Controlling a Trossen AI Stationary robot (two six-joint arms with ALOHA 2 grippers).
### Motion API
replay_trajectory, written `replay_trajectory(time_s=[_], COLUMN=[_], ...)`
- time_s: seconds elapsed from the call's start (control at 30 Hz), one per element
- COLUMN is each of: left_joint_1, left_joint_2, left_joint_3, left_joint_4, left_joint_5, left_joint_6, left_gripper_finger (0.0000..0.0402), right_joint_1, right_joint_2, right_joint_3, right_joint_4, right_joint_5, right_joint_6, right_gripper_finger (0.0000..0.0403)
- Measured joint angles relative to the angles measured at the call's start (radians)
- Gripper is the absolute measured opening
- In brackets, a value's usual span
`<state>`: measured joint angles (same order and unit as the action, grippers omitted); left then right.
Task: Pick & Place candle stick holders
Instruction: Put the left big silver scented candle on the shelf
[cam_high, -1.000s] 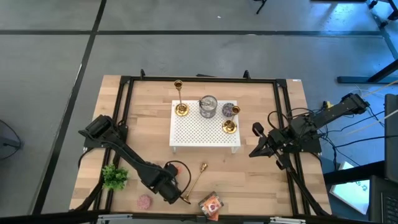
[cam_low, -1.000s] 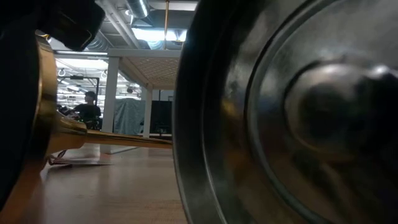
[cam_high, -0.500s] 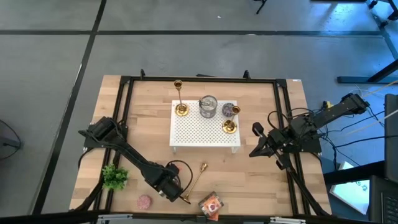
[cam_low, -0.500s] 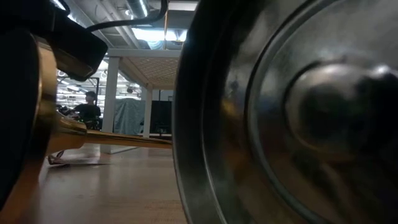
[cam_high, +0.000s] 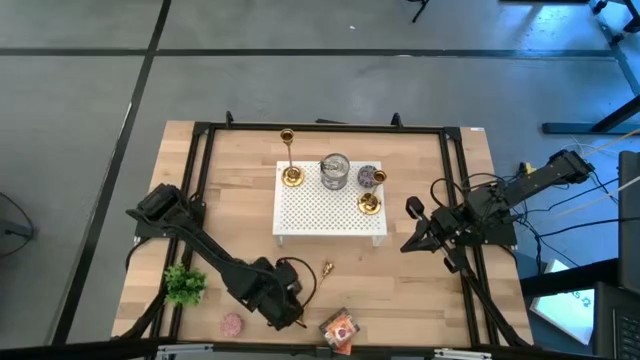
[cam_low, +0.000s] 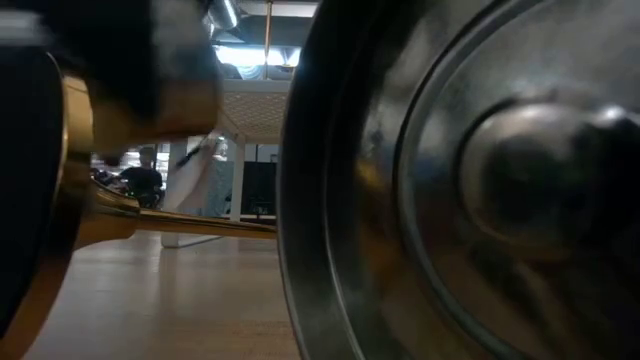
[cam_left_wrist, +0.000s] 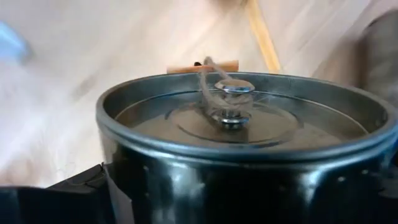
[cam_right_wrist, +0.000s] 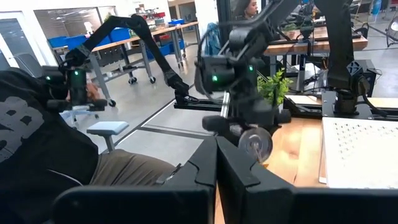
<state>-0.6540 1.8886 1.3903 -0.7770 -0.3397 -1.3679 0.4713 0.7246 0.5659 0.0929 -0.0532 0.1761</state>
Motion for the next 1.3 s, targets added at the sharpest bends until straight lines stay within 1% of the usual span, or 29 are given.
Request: replay_trajectory(time_s=[0.23,0.33,0.5,0.63,0.7,0.77,1.0,1.13,1.3], left_joint_1=[-0.02,-0.029,-0.034,-0.044,-0.045,-0.035,0.042,0.08,0.098], left_joint_2=[-0.039,-0.049,-0.055,-0.056,-0.056,-0.056,-0.056,-0.056,-0.056], left_joint_3=[0.077,0.08,0.08,0.073,0.064,0.056,0.009,0.005,0.005], left_joint_4=[0.027,0.054,0.045,0.021,-0.005,-0.025,-0.094,-0.208,-0.387], left_joint_5=[-0.223,-0.35,-0.608,-0.843,-0.919,-0.968,-1.049,-1.094,-1.137], left_joint_6=[0.11,0.169,0.229,0.256,0.255,0.248,0.176,0.005,-0.258], left_gripper_finger=[0.0344,0.0344,0.0344,0.0344,0.0344,0.0344,0.0344,0.0344,0.0344], right_joint_1=[0.0,0.0,0.0,0.0,0.0,0.0,0.0,0.0,0.0], right_joint_2=[0.0,0.0,0.0,0.0,0.0,0.0,0.0,0.0,0.0], right_joint_3=[0.0,0.0,0.0,0.0,0.0,0.0,0.0,0.0,0.0], right_joint_4=[0.0,0.0,0.0,0.0,0.0,0.0,0.001,0.0,-0.009], right_joint_5=[0.0,0.0,0.0,0.0,0.0,0.0,-0.001,-0.001,-0.002], right_joint_6=[0.0,0.0,0.0,0.0,0.0,0.0,-0.005,-0.005,-0.008], right_gripper_finger=[0.0005,0.0005,0.0005,0.0005,0.0005,0.0005,0.0005,0.0005,0.0005])
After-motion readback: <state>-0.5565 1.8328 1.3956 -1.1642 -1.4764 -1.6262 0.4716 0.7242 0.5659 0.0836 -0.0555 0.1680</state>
